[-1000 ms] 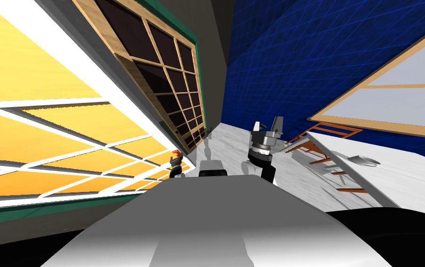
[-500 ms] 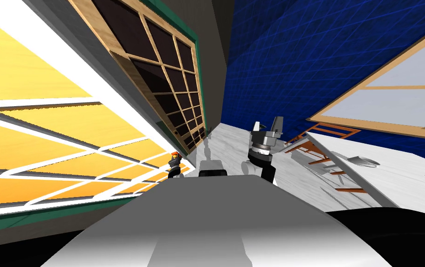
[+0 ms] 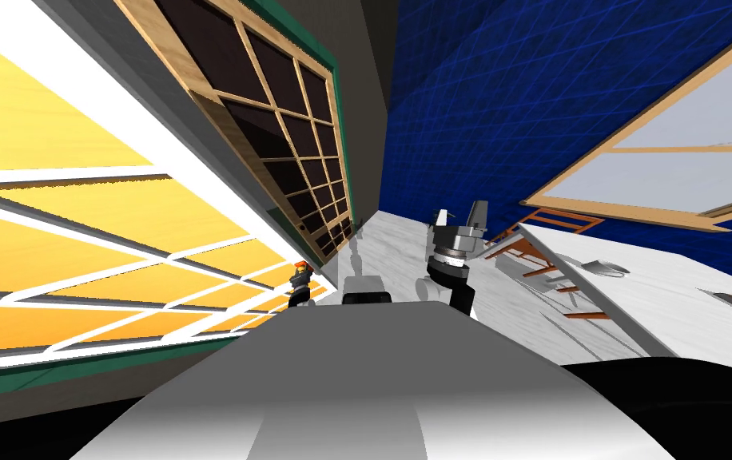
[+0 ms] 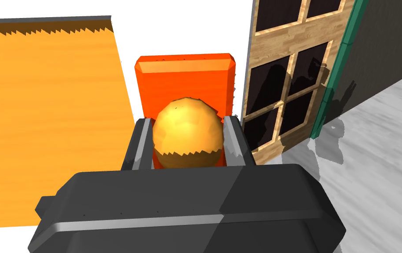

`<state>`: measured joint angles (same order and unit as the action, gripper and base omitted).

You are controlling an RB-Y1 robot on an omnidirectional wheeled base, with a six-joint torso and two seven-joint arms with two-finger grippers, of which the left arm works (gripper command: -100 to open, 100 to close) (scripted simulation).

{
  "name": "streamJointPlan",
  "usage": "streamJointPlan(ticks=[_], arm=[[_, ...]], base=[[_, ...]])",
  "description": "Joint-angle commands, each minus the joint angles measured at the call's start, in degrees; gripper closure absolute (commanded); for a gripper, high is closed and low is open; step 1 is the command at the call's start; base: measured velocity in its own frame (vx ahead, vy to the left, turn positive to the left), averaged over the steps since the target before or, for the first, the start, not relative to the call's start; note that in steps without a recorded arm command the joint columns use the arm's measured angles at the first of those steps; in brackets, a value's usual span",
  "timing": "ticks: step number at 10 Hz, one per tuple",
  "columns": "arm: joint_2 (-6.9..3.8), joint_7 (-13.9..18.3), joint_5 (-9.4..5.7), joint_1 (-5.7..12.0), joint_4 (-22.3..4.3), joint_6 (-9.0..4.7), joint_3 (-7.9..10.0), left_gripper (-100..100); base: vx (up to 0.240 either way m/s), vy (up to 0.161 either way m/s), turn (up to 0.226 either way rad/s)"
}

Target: Pull the door open

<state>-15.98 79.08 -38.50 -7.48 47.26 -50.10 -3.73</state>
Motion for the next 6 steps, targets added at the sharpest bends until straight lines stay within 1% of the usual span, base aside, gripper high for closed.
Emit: streamJointPlan(ticks=[1, 5, 6], arm=[[-0.28, 1.1, 0.52, -0.63, 0.2, -0.05, -1.23, 100], [-2.21, 4.1, 1.84, -1.76, 1.1, -0.49, -4.04, 100], [-2.85, 5.1, 2.29, -2.14, 1.4, -0.63, -4.98, 100]], base=[[-0.194, 0.018, -0.085], [-0.215, 0.008, -0.106], [-0.216, 0.037, -0.122]])
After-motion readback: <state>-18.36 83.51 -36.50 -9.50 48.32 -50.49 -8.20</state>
